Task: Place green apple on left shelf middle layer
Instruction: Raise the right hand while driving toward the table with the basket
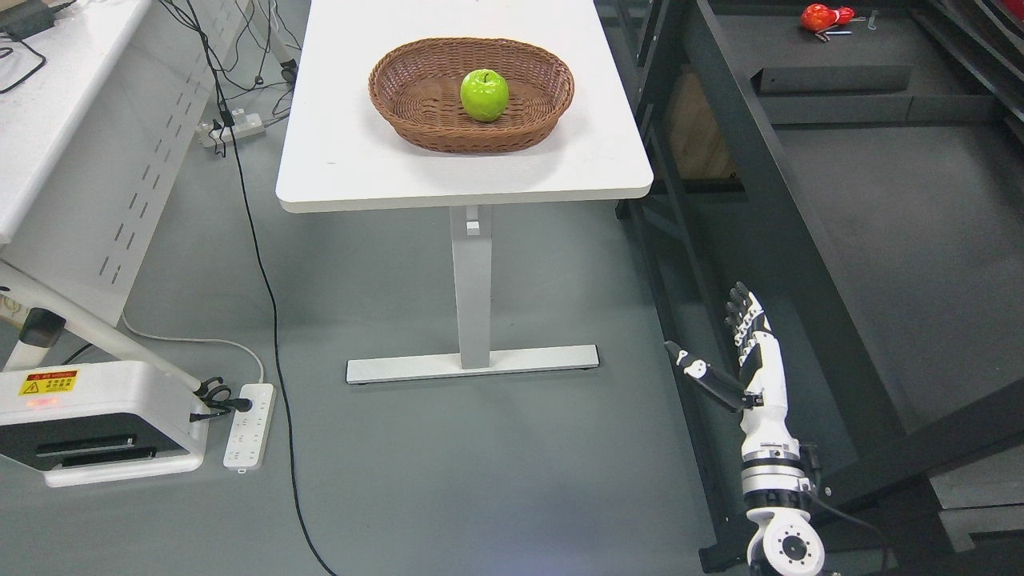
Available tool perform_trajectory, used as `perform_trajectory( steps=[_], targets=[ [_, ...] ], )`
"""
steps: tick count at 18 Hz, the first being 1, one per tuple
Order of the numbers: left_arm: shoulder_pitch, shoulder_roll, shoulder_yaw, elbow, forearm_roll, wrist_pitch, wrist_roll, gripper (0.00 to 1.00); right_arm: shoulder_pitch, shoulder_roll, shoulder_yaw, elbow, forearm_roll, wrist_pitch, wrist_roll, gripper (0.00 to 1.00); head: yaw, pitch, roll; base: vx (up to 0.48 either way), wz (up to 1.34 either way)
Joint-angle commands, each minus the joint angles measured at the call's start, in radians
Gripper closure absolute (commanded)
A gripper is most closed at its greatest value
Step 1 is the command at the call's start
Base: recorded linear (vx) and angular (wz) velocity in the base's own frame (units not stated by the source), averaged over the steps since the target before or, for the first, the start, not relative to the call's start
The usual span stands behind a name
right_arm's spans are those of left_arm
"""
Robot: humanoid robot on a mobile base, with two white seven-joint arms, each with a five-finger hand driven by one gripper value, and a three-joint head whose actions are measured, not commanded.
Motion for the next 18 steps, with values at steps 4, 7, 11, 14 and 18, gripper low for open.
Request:
perform_trajectory(
  steps=[4, 7, 11, 14, 18],
  targets=[
    [0.0, 0.017, -0.003, 0.0, 0.0, 0.0, 0.0, 0.0, 0.002, -0.017, -0.016, 0.0, -0.003, 0.001, 0.003, 0.0, 0.0, 0.0, 0.0, -0.002, 0.01],
    [0.0, 0.017, 0.0, 0.0, 0.0, -0.002, 0.0, 0.0, 0.011, -0.017, -0.018, -0.001, -0.023, 0.017, 0.004, 0.0, 0.0, 0.0, 0.0, 0.0, 0.0],
    [0.0, 0.017, 0.0, 0.0, 0.0, -0.002, 0.0, 0.0, -0.033, -0.13, 0.002, -0.005, 0.25, -0.027, 0.012, 0.0, 0.0, 0.0, 0.0, 0.0, 0.0],
    [0.0, 0.017, 0.0, 0.0, 0.0, -0.002, 0.0, 0.0, -0.079, -0.163, 0.014, -0.011, 0.686, -0.021, 0.01, 0.0, 0.0, 0.0, 0.0, 0.0, 0.0],
    [0.0, 0.017, 0.0, 0.0, 0.0, -0.002, 0.0, 0.0, -0.055, -0.152, 0.013, -0.084, 0.681, -0.024, -0.002, 0.0, 0.0, 0.0, 0.0, 0.012, -0.01]
  ],
)
